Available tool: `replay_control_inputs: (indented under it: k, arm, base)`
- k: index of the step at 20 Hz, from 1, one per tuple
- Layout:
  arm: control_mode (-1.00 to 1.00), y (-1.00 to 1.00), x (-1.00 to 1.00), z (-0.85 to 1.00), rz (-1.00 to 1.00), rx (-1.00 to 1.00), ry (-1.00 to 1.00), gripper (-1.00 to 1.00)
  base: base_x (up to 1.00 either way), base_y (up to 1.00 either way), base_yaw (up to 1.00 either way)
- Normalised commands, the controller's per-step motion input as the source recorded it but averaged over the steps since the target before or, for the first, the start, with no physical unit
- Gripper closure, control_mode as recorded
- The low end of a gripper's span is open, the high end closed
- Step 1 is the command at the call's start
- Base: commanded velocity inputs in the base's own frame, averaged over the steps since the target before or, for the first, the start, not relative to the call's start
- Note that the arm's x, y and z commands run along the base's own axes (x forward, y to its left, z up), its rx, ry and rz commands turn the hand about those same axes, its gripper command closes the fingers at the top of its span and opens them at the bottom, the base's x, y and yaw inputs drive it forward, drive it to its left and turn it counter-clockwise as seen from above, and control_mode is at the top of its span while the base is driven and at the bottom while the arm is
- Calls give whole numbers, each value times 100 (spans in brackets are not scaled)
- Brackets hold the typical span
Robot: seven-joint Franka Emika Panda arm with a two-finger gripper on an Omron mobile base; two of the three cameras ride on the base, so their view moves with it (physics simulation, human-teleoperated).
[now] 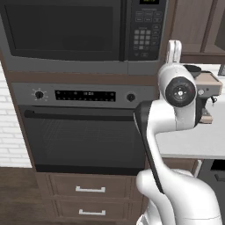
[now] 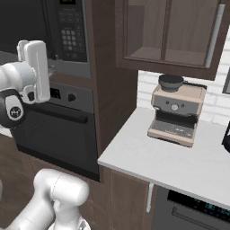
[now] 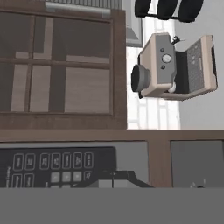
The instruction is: Open the microwave, place the bowl with waffle inside the microwave, then close the microwave door and turn it on.
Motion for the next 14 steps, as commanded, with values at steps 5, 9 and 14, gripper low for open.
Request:
replay_control_inputs:
  k: [5, 9, 14]
  arm:
    - [-100, 10, 59, 0, 0, 0, 0, 100]
    - [-100, 18, 45, 0, 0, 0, 0, 100]
    - [-100, 12, 35, 1, 0, 0, 0, 100]
  base:
    - [0, 0, 0]
    - [0, 0, 0]
    - [0, 0, 0]
